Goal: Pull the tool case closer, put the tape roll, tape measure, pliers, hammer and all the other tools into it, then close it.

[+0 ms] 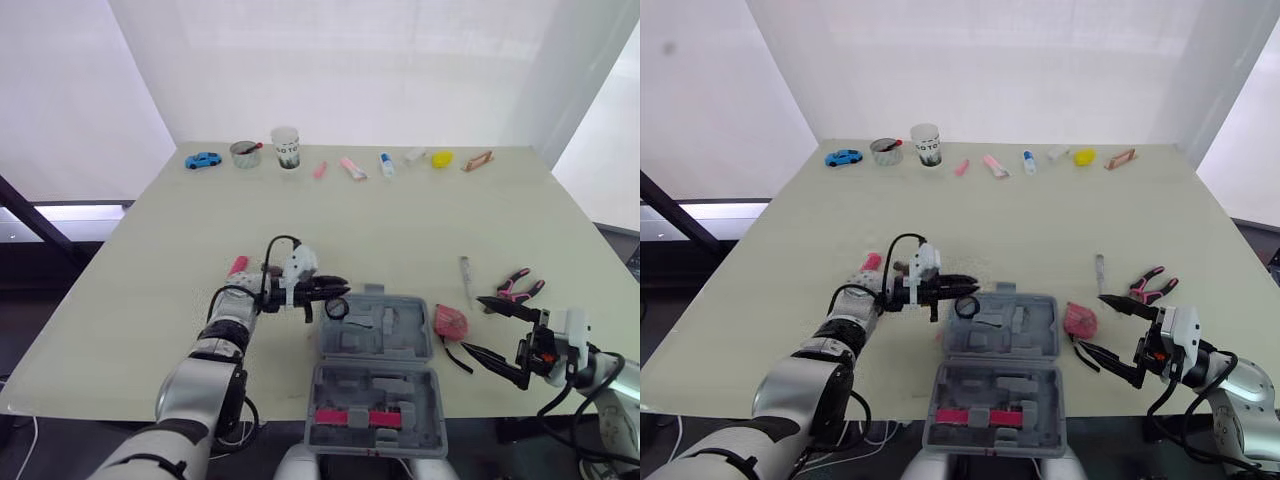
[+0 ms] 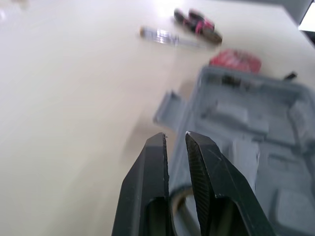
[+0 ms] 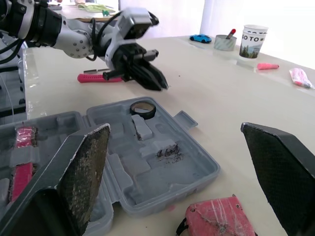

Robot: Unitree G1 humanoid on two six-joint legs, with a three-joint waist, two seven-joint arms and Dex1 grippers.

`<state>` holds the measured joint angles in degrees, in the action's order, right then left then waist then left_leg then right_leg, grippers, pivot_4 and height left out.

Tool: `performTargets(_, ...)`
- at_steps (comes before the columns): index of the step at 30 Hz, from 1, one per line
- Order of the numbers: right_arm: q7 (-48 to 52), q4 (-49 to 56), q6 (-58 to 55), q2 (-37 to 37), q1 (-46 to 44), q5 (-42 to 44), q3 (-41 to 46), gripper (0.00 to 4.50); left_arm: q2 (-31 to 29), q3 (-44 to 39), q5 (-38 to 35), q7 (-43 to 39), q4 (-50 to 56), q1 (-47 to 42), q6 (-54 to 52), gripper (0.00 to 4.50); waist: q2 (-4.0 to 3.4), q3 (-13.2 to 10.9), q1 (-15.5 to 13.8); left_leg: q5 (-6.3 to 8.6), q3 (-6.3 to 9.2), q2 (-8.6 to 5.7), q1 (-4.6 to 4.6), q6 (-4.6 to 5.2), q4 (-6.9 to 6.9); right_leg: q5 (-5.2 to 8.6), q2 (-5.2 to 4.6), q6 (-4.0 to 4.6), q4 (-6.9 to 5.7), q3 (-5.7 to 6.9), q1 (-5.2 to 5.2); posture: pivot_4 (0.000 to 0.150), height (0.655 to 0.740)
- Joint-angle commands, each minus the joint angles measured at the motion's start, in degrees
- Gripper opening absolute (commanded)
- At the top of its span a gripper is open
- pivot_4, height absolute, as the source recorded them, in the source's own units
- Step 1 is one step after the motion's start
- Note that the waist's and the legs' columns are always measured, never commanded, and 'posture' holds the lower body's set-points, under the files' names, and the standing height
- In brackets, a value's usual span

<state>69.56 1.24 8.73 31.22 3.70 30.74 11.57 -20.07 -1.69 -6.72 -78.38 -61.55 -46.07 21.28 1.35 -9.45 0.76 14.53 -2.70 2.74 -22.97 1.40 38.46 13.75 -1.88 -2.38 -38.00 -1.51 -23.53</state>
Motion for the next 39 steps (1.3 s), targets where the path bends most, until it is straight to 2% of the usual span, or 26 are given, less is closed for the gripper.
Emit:
performTargets(1,-1.49,1.06,-0.79,0.39,0.69,1.33,1.85,4.50,-3.17,-3.19,-5.38,-1.57,9.91,3.49,-4.72,0.73,0.00,0.00,0.08,0.00,0.00,0.00,0.01,0.00,-0.01,0.00,0.00,0.00,-0.01,-0.01,0.00,0.150,0.7400)
performTargets(8,-3.98,-0.31,-0.67,1.36,2.49,0.68,4.93,4.50,-10.71,-6.43,-10.79,0.30,26.40,15.16,-16.72,0.73,-0.01,0.00,-0.13,0.00,-0.03,0.02,0.03,0.00,-0.03,0.00,-0.05,0.00,0.00,0.00,0.00,0.150,0.7400)
performTargets(9,-5.04,-0.74,-0.42,1.41,3.30,0.13,5.87,4.50,-12.20,-8.22,-11.86,1.31,28.42,17.97,-18.32,1.10,-0.01,0.00,-0.20,0.00,-0.04,0.02,0.03,0.00,-0.03,0.00,-0.07,0.00,0.00,-0.01,0.00,0.150,0.7400)
performTargets(12,-7.25,-2.05,0.41,1.58,5.58,-1.02,7.81,4.50,-15.38,-12.23,-14.50,4.27,35.27,26.37,-21.22,1.69,-0.01,0.00,-0.09,0.00,-0.03,0.04,0.04,0.00,-0.05,0.01,-0.10,0.01,0.01,-0.01,0.00,0.150,0.7400)
performTargets(14,-8.53,-2.35,0.41,1.59,6.27,-1.36,8.76,4.50,-16.53,-13.80,-15.58,5.35,39.15,30.96,-22.59,2.36,-0.01,0.00,0.07,0.00,0.01,0.13,0.07,-0.01,-0.08,0.01,-0.09,0.02,0.02,-0.04,-0.02,0.150,0.7400)
performTargets(16,-9.98,-2.89,0.31,1.56,6.81,-1.87,9.75,4.50,-17.51,-15.57,-16.73,6.68,42.80,35.79,-23.76,3.22,-0.01,0.00,0.00,0.00,0.02,0.18,0.10,-0.01,-0.10,0.01,-0.11,0.02,0.01,-0.07,-0.02,0.150,0.7400)
performTargets(17,-10.44,-3.45,0.07,1.72,7.10,-2.07,10.19,4.50,-17.88,-17.07,-17.58,7.42,44.68,38.63,-24.53,3.26,-0.01,0.00,-0.02,0.00,0.00,0.21,0.10,-0.01,-0.10,0.01,-0.11,0.02,0.01,-0.06,-0.02,0.150,0.7400)
performTargets(18,-10.55,-3.92,-0.13,1.85,7.57,-1.96,10.62,4.50,-18.12,-18.42,-18.32,8.22,46.58,41.44,-25.12,3.95,-0.01,0.01,-0.04,0.00,-0.03,0.35,0.14,-0.01,-0.09,0.01,-0.12,0.03,0.01,-0.07,-0.02,0.150,0.7400)
performTargets(20,-10.80,-4.50,-0.69,2.06,8.51,-1.64,11.47,4.50,-18.48,-20.92,-19.36,9.46,49.26,46.35,-25.69,4.47,-0.02,0.03,-0.02,0.00,-0.04,0.41,0.21,-0.02,-0.09,0.13,-0.15,0.24,0.01,-0.11,0.00,0.150,0.7400)
performTargets(27,-11.74,-4.29,-1.26,1.96,13.26,-0.25,15.14,4.50,-18.31,-27.66,-20.91,13.43,53.19,58.63,-24.85,4.47,-0.02,0.04,-0.24,0.01,-0.07,0.41,0.20,-0.02,-0.12,0.16,-0.16,0.26,0.06,-0.11,-0.02,0.150,0.7400)
performTargets(31,-12.03,-5.09,-0.48,1.53,17.47,-0.29,17.54,4.50,-17.19,-30.54,-21.04,14.15,50.86,64.32,-22.23,4.47,-0.02,0.09,-0.14,0.02,-0.09,0.42,0.21,-0.02,-0.12,0.17,-0.21,0.26,0.06,-0.13,-0.04,0.150,0.7400)
performTargets(39,-12.75,-8.31,0.45,0.07,23.72,-0.18,20.88,4.50,-17.86,-32.91,-21.75,13.28,47.00,68.19,-18.86,4.47,0.04,0.23,-0.16,0.03,-0.09,0.44,0.21,-0.03,-0.17,0.29,-0.28,0.08,0.11,-0.12,-0.13,0.150,0.7400)
